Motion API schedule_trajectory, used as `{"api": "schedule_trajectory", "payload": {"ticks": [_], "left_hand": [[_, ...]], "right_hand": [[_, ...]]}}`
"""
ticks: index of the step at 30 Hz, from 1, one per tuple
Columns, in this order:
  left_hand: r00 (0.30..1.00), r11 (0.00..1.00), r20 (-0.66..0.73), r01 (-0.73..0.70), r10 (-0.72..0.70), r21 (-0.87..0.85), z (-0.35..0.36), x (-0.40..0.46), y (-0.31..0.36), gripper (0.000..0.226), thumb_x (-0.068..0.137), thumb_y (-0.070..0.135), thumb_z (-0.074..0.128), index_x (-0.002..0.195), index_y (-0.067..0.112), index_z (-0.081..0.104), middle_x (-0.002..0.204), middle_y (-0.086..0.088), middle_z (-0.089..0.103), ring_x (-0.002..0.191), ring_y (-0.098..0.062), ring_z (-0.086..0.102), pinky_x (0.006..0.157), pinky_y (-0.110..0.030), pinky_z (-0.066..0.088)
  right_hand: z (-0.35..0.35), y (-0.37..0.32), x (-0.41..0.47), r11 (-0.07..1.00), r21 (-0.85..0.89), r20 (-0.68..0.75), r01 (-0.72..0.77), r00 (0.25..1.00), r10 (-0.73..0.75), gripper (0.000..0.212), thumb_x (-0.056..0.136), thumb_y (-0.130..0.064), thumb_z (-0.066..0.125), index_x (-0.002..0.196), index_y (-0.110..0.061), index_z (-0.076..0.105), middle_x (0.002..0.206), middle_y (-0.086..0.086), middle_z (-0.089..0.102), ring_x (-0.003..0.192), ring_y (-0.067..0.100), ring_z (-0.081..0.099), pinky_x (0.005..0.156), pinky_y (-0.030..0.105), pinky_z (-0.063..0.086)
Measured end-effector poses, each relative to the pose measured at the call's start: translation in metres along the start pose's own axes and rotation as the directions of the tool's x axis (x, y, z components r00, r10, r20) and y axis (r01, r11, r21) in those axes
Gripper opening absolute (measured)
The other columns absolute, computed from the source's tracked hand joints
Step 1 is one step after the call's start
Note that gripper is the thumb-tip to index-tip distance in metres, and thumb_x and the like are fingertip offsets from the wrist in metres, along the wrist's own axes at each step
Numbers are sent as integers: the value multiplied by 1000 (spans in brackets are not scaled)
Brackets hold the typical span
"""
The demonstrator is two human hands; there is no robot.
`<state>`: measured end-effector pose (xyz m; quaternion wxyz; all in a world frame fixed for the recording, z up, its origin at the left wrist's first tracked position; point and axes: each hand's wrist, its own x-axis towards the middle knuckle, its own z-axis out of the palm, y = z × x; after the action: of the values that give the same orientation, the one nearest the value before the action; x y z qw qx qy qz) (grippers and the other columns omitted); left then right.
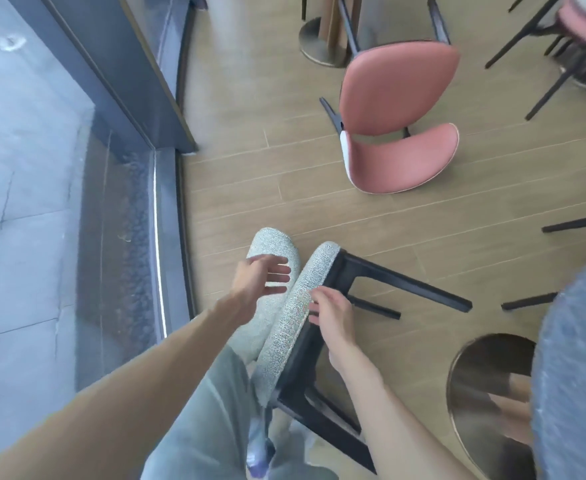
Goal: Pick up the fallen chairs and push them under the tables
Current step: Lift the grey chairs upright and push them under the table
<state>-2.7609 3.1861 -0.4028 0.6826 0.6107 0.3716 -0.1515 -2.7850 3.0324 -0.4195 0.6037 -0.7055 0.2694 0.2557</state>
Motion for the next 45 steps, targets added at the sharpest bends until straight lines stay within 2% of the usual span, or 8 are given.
{"api": "schedule_trajectory", "payload": {"ticks": [5,13,18,24,31,38,42,45], "left_hand": [[986,988,84,-148,144,44,23,-32,80,19,92,12,56,100,2,70,87,-13,70,78,-25,67,84,-46,58],[953,957,219,-245,208,157,62,-37,148,18,92,12,55,97,2,70,85,-14,69,75,-26,67,72,-39,60],[937,931,324,-227,130,285,88,-2,143,18,90,13,56,92,5,72,86,-15,72,76,-27,69,73,-40,62],[868,879,497,-233,-5,416,113,90,151,18,91,12,58,98,3,71,92,-15,72,82,-28,69,78,-40,61],[679,805,706,-296,-202,514,131,215,192,24,90,13,61,108,1,69,94,-11,70,85,-24,67,77,-35,58],[591,726,735,-337,-333,600,116,205,217,27,90,15,62,112,0,68,101,-14,72,95,-28,70,87,-40,58],[565,697,742,-366,-360,617,113,191,218,27,93,15,61,114,-2,66,96,-13,71,86,-24,68,85,-38,58],[544,698,764,-396,-346,597,122,179,212,25,94,14,58,113,-1,66,91,-9,70,82,-19,67,83,-36,58]], "right_hand": [[-38,-54,-22,990,104,-77,96,993,-88,27,93,-24,61,117,-11,65,108,4,70,95,17,67,85,35,57],[-55,-119,-23,937,255,-219,237,958,-183,17,92,-27,62,105,-17,67,105,3,70,97,18,68,92,46,56],[-51,-119,-1,899,367,-303,240,944,-128,25,89,-30,61,110,-17,68,111,1,71,100,15,68,92,42,56],[-20,-124,64,861,451,-458,235,889,-3,17,87,-32,59,100,-23,65,110,3,70,104,21,67,96,46,53],[51,-182,150,828,502,-705,250,672,225,18,95,-23,57,111,-19,64,109,6,72,102,23,69,91,40,55],[70,-185,114,768,586,-734,259,571,367,20,92,-22,56,107,-18,67,99,1,73,98,19,70,89,42,57],[69,-172,103,711,630,-724,313,569,391,9,91,-23,60,93,-23,68,93,-1,73,92,15,70,83,34,59],[55,-154,101,677,649,-720,347,567,399,15,90,-23,60,98,-16,69,93,0,72,91,16,70,83,35,60]]}}
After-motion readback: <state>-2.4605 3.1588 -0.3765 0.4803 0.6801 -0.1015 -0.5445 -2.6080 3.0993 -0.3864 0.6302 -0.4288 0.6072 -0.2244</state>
